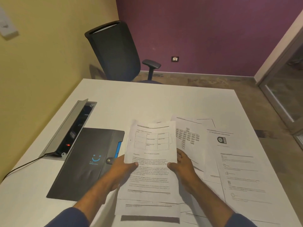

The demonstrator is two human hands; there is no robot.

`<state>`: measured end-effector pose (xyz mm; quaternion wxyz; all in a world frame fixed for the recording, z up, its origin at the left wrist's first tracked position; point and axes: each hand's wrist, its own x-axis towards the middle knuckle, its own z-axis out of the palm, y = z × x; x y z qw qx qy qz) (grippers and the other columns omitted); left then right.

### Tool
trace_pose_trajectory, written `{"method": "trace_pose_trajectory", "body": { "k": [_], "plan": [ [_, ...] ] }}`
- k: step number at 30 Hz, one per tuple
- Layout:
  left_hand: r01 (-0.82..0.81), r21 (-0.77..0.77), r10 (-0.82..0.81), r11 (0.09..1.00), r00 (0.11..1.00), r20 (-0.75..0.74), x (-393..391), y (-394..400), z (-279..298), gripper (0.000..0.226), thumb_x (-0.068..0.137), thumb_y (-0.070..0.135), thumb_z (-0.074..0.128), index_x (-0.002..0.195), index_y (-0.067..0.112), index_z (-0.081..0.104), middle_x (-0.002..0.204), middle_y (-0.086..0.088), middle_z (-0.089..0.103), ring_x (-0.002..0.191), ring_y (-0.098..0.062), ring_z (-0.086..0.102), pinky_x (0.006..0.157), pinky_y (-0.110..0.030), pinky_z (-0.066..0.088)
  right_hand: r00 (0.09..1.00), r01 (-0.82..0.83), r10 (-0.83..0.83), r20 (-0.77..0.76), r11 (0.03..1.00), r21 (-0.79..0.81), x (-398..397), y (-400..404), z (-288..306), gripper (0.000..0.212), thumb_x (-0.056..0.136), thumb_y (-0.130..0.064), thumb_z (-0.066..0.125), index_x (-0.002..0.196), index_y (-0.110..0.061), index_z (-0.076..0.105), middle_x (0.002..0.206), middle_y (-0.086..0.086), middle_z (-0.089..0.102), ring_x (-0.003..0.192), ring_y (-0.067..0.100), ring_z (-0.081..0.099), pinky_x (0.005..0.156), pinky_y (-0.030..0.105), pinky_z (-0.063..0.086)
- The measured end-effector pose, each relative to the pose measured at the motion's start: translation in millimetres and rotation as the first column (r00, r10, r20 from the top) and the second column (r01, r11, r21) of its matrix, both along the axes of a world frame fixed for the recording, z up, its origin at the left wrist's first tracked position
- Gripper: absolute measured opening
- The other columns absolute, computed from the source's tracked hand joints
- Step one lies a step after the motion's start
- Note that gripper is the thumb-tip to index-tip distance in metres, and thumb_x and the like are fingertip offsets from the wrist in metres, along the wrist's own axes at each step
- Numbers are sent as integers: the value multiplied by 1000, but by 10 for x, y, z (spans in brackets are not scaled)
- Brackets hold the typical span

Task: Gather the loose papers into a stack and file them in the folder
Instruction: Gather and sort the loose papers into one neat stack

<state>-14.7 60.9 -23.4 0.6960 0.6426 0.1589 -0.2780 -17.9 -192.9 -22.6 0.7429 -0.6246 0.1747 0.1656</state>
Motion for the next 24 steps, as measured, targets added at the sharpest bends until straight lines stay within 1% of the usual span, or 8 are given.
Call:
{"method": "trace_pose_trajectory", "body": {
  "k": [5,8,12,16,18,20,22,24],
  "plan": [
    [20,72,-25,997,996,82,24,90,61,32,86,3,71,117,13,71,113,-6,77,109,-29,71,94,-42,56,995,-96,96,-3,994,53,19,60,94,43,80,10,67,117,-13,68,110,5,76,103,25,72,88,40,58],
    [-44,65,32,997,985,169,68,58,176,40,73,3,81,112,7,72,106,-11,78,102,-31,72,86,-36,57,996,-35,38,82,999,-30,62,96,229,32,82,7,67,105,-15,71,99,1,78,95,18,74,81,29,58],
    [-115,14,106,993,951,290,66,-21,328,39,83,16,77,121,13,69,114,-1,77,106,-16,72,91,-29,55,971,77,-42,236,987,-138,123,107,373,27,83,-5,73,105,-20,71,96,-6,78,88,9,74,76,21,59],
    [-176,-3,165,984,918,359,30,-30,277,38,82,8,76,120,10,69,112,-2,77,104,-16,73,86,-23,58,960,72,-27,277,985,-154,60,84,310,20,81,-7,77,90,-25,72,88,-13,79,84,6,74,71,16,58],
    [-185,25,165,982,924,346,-22,-35,164,38,81,3,78,117,11,70,109,-2,78,102,-17,74,88,-29,58,965,30,32,259,973,-230,-13,55,205,24,80,-4,77,87,-27,71,85,-13,78,84,8,74,72,20,58],
    [-202,60,174,978,935,310,-102,-64,30,35,81,3,78,111,20,70,104,6,79,99,-13,74,84,-25,59,968,-32,109,225,946,-321,-95,22,74,26,83,-2,72,93,-26,70,92,-7,78,91,16,74,80,33,60],
    [-211,93,175,973,939,296,-177,-109,-84,28,83,12,76,108,25,69,103,12,79,100,-8,73,83,-20,57,965,-73,162,209,922,-379,-163,9,-31,23,88,-2,66,102,-20,70,100,-1,76,96,17,73,90,41,57],
    [-235,120,192,964,937,293,-204,-139,-143,25,85,23,74,110,25,70,107,9,78,104,-10,72,90,-27,54,967,-61,157,201,908,-415,-184,4,-94,20,92,-5,63,104,-18,70,101,-1,76,97,14,72,93,43,55]
  ]
}}
